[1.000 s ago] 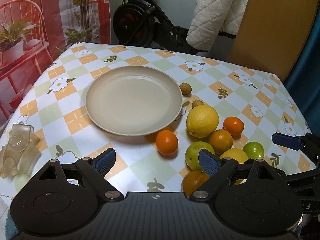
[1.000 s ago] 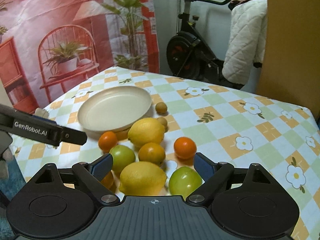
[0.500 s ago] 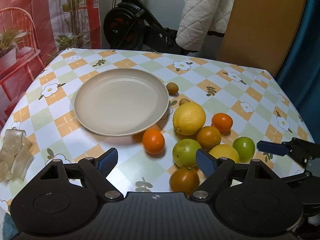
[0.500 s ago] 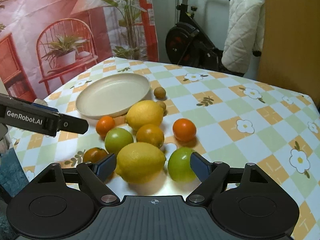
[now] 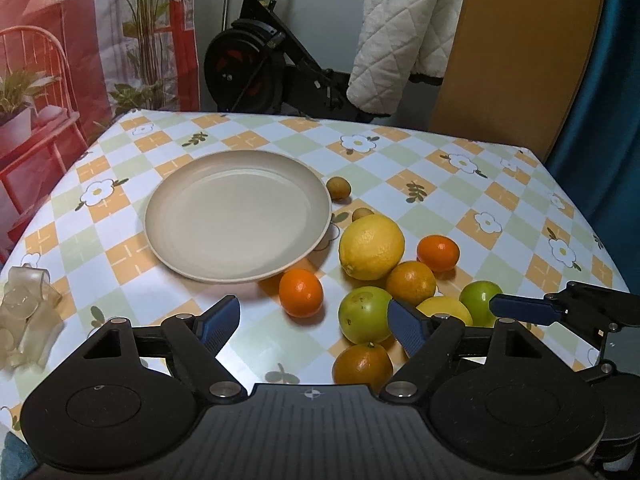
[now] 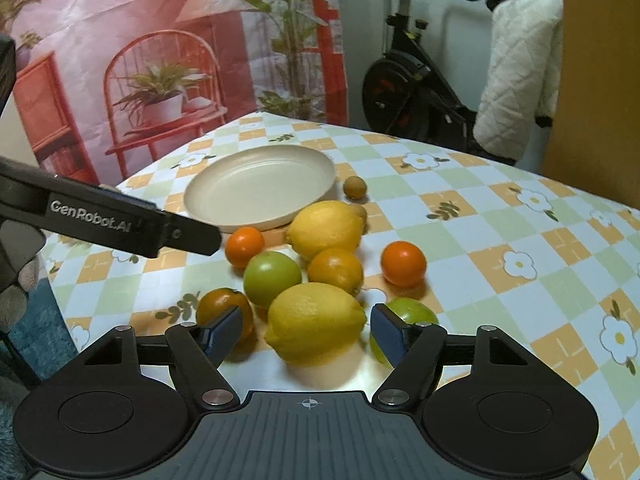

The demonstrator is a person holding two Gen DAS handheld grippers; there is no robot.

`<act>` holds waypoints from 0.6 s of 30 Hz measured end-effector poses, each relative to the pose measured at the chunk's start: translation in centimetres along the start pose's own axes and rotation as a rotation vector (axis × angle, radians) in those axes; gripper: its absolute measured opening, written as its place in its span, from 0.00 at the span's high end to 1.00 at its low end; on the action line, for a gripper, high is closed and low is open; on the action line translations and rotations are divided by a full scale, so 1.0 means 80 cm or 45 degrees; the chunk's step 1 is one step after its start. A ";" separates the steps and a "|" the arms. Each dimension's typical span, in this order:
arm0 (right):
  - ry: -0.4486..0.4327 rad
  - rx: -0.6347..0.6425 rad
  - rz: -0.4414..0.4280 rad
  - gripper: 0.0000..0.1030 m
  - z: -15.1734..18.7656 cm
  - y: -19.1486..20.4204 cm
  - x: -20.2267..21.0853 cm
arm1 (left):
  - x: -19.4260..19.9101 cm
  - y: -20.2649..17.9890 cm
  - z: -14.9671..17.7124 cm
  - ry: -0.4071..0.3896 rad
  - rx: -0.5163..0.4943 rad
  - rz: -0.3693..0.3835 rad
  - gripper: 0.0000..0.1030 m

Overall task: Organize fruits
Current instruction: 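Move the open left gripper toward the large yellow lemon beside the plate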

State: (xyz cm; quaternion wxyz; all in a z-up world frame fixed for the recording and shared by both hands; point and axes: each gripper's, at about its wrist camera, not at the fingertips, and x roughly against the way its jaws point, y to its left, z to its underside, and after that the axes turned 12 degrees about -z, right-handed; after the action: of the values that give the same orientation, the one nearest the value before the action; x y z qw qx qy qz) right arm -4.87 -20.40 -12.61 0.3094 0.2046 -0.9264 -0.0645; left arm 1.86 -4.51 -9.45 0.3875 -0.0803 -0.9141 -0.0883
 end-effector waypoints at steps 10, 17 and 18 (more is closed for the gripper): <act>-0.106 -0.062 0.040 0.22 0.002 -0.017 0.012 | 0.005 0.001 0.001 -0.079 0.023 0.013 0.21; -0.108 -0.111 0.055 0.28 0.007 -0.024 0.013 | 0.006 0.000 0.003 -0.103 0.034 0.055 0.23; -0.102 -0.112 0.039 0.28 0.008 -0.024 0.013 | 0.006 0.001 0.003 -0.105 0.039 0.061 0.23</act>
State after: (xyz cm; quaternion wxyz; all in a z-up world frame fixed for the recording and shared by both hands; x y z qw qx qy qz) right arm -5.36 -22.59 -13.06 0.2818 0.1737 -0.9374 -0.1083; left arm 1.39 -4.38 -9.28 0.3527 -0.0996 -0.9284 -0.0616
